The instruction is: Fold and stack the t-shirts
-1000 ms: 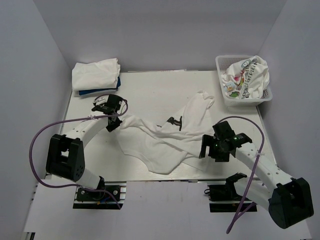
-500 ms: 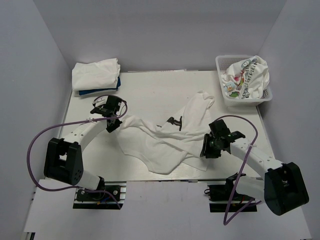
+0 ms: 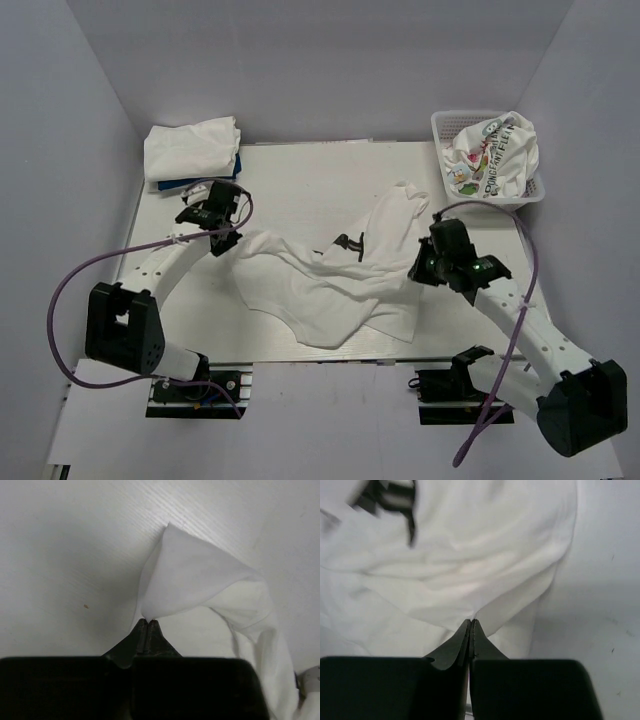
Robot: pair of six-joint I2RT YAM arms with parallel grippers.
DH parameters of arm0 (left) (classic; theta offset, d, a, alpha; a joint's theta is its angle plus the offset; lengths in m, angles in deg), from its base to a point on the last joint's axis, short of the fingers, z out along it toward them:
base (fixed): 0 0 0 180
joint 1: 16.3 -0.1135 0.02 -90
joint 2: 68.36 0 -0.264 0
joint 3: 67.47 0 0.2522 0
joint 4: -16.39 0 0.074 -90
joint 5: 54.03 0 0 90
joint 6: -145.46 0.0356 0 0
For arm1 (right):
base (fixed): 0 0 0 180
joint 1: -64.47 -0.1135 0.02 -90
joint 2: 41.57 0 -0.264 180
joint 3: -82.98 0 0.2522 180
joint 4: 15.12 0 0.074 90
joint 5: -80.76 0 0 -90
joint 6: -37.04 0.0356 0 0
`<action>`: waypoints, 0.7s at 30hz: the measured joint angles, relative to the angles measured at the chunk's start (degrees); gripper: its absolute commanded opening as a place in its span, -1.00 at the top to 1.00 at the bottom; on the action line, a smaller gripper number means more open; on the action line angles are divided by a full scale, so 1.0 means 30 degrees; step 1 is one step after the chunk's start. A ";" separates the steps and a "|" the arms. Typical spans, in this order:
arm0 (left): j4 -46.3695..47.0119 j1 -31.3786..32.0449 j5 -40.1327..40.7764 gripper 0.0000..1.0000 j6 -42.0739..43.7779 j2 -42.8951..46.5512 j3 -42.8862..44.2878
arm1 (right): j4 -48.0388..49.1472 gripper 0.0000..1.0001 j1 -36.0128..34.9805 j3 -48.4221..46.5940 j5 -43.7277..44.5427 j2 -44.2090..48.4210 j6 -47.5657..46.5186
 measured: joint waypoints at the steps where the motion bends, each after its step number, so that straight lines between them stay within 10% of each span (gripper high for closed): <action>1: -0.0233 0.0000 0.0160 1.00 0.0124 0.0087 0.0503 | 0.0036 1.00 0.0000 -0.0925 0.0444 0.0240 -0.0109; 21: -0.0379 0.0015 0.4911 1.00 0.5107 0.3534 1.7719 | 0.5683 1.00 0.0015 -1.8178 1.0819 0.0262 -0.7919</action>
